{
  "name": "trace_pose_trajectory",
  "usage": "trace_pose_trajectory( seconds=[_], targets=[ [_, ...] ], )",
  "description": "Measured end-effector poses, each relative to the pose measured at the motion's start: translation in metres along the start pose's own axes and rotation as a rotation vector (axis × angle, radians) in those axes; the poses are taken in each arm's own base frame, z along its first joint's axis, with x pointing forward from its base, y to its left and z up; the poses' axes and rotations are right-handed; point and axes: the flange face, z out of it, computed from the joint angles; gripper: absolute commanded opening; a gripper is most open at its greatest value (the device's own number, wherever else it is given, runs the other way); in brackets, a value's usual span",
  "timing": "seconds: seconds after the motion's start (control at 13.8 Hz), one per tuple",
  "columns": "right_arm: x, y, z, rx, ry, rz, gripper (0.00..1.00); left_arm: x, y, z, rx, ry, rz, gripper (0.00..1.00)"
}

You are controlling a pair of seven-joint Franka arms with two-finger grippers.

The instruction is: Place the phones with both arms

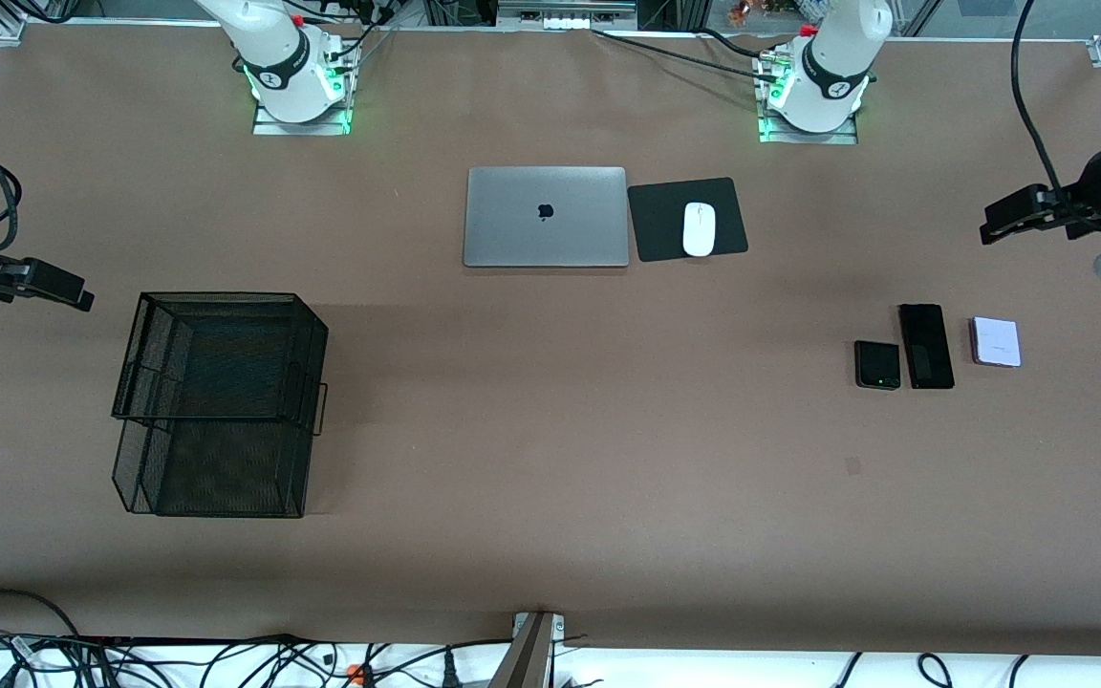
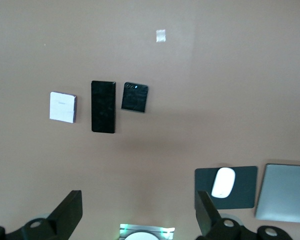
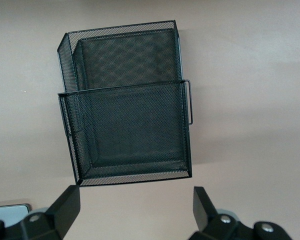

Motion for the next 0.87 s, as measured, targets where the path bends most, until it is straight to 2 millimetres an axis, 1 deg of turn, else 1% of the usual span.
trace_pose_trajectory(
  seconds=[0.07,0.22,0.29,0.44,0.58,0.73,0.87],
  targets=[
    [0.000,0.000,0.000,0.001,-0.001,0.000,1.00,0.005,0.000,0.014,0.011,-0.002,0.009,1.00],
    [0.000,0.000,0.001,0.002,-0.001,0.000,1.00,0.019,0.003,0.054,0.016,-0.007,0.022,1.00],
    [0.000,-0.001,0.001,0.002,-0.001,0.000,1.00,0.025,0.004,0.077,0.017,-0.010,0.038,1.00],
    [0.000,-0.001,0.001,0.002,-0.002,-0.001,1.00,0.038,0.005,0.132,0.016,-0.004,0.075,1.00],
    [0.000,-0.001,0.001,0.002,-0.002,-0.002,1.00,0.046,0.001,0.183,0.012,0.017,0.107,1.00],
    [0.000,-0.002,0.001,0.003,-0.002,-0.002,1.00,0.051,-0.006,0.229,0.006,0.037,0.120,1.00],
    [0.000,-0.002,0.001,0.003,-0.002,-0.002,1.00,0.055,-0.012,0.267,0.001,0.048,0.117,1.00]
  ],
)
